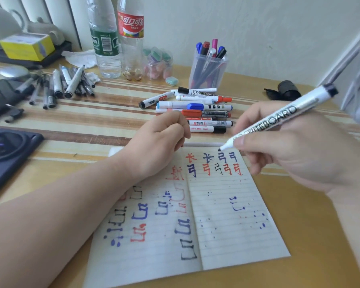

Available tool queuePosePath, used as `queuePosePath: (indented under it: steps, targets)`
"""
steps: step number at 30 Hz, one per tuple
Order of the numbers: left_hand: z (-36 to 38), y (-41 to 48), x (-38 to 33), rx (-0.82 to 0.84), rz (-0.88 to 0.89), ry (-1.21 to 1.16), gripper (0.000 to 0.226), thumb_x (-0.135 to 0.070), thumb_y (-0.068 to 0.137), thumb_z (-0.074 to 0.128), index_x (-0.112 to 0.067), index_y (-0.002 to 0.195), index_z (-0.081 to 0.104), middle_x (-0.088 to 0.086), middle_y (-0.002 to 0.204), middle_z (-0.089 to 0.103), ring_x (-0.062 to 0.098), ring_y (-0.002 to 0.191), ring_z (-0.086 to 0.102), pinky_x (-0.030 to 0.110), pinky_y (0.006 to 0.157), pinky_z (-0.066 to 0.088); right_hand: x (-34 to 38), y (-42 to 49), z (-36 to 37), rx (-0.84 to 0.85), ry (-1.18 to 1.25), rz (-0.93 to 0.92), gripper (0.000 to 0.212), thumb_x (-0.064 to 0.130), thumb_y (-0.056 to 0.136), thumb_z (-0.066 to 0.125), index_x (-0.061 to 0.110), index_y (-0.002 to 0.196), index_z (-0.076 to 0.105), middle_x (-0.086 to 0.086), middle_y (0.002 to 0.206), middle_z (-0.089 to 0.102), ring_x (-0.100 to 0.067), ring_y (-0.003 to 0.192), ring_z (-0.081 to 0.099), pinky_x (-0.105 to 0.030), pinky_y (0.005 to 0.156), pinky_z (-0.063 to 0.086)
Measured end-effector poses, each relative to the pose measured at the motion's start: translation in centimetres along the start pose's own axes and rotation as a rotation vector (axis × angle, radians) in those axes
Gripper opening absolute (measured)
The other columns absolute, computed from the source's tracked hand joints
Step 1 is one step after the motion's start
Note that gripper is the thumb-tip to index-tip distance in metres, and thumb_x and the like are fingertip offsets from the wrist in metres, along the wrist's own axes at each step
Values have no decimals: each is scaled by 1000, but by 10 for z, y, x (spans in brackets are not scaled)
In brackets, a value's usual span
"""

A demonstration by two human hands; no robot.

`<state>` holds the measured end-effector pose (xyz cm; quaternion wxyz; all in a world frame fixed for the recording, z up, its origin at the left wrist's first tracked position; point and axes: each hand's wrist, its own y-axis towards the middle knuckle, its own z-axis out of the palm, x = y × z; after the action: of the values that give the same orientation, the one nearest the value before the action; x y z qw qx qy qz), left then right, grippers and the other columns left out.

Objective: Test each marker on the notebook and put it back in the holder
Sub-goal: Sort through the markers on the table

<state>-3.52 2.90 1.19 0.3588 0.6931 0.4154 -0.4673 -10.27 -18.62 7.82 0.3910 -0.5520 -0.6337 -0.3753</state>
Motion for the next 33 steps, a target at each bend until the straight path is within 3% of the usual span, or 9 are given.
queuePosePath:
  steps: [4,9,13,16,18,21,24,27,33]
  targets:
    - [1,4,4,1,7,57,20,-11,96,49,-21,85,63,-13,62,57,4,52,45,23,57,35,-22,5,28,-19,126,18,6,8,72,63,7,69,59,-16,47,45,-27,40,41,-28,41,37]
    - [3,10,14,-59,124,226,9,-25,98,60,-30,91,61,-15,79,62,0,71,55,14,70,40,-52,3,50,21,281,126,9,9,75,64,0,77,64,-21,59,53,-31,53,53,-36,47,51]
    - [4,11,16,-43,128,183,4,-28,99,61,-31,97,61,-12,79,66,-5,55,53,17,61,37,-52,-2,47,62,251,147,10,10,75,66,1,81,67,-19,66,59,-29,61,63,-44,54,57]
    - [6,10,15,-10,140,192,6,-27,99,60,-32,95,60,-13,78,67,-9,50,51,17,56,35,-48,-3,47,29,56,103,10,16,75,68,7,79,63,-7,60,57,-31,54,70,-60,53,51]
    - [6,9,15,6,137,193,6,-27,99,61,-32,95,60,-13,77,68,-9,48,50,21,56,34,-46,-3,49,-9,13,76,8,16,73,65,9,75,60,-2,51,51,-32,46,67,-59,48,47]
    - [6,10,18,19,134,191,7,-28,99,61,-33,95,59,-13,77,70,2,48,52,28,56,38,-44,-3,50,-59,30,20,7,12,71,61,6,72,57,-9,47,44,-31,39,60,-52,40,40]
    - [6,11,18,16,134,160,5,-27,100,61,-31,97,59,-12,78,70,17,52,62,35,57,49,-41,-4,49,-30,90,-3,9,10,75,63,3,74,58,-7,50,45,-32,43,63,-53,43,49]
    - [4,12,17,35,124,99,1,-22,102,60,-23,101,59,-7,80,70,25,61,72,21,51,48,-40,-4,50,32,150,63,10,9,76,66,2,76,59,-4,54,48,-27,47,62,-62,54,59]
    - [5,8,12,142,139,-10,7,-19,101,59,-18,107,56,2,86,71,28,65,75,13,48,42,-43,-1,49,53,12,137,9,17,74,68,10,77,63,-8,57,49,-29,48,67,-76,57,48]
